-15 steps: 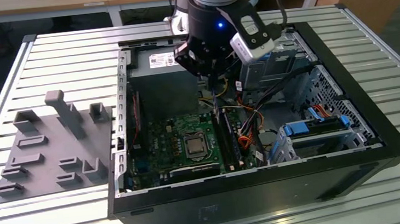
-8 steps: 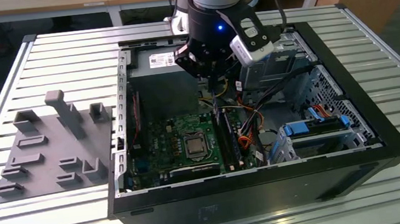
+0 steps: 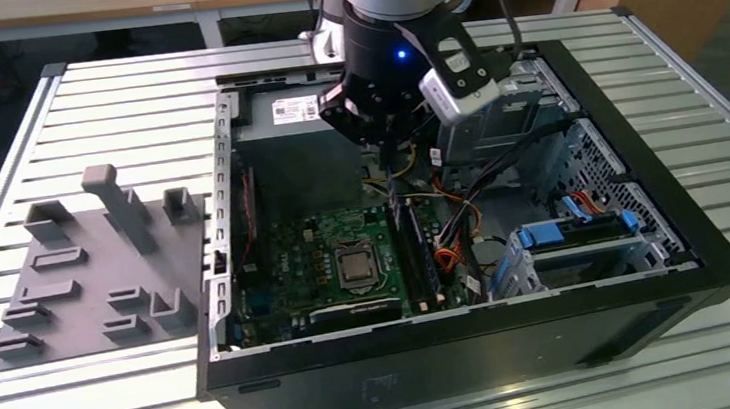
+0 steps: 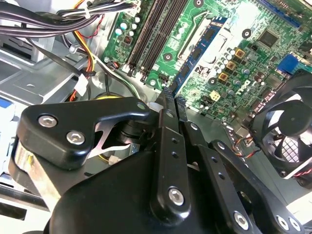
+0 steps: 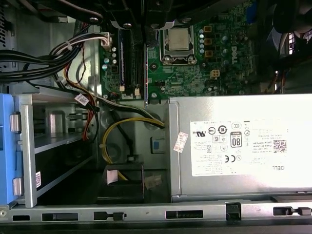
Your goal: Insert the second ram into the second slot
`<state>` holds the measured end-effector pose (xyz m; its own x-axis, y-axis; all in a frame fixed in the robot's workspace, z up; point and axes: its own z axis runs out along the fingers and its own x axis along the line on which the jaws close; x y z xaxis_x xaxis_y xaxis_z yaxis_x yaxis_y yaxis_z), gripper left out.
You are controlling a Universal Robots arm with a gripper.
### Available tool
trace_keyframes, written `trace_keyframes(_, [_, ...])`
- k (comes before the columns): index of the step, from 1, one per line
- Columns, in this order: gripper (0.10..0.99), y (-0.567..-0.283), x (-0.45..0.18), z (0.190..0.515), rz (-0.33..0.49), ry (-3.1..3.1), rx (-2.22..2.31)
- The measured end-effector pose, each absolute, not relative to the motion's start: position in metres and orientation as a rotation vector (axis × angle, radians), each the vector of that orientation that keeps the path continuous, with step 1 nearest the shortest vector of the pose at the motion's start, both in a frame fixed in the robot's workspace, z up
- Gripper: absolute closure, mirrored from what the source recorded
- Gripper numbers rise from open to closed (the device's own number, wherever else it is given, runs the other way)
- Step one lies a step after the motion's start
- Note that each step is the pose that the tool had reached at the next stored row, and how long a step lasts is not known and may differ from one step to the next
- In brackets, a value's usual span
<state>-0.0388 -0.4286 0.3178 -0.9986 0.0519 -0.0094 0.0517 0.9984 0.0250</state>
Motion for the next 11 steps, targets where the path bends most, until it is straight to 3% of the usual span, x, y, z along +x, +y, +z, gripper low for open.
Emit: trace_keyframes(11, [0.953,-0.4286,-0.0388,0.3134,0.039,3.13,0.081])
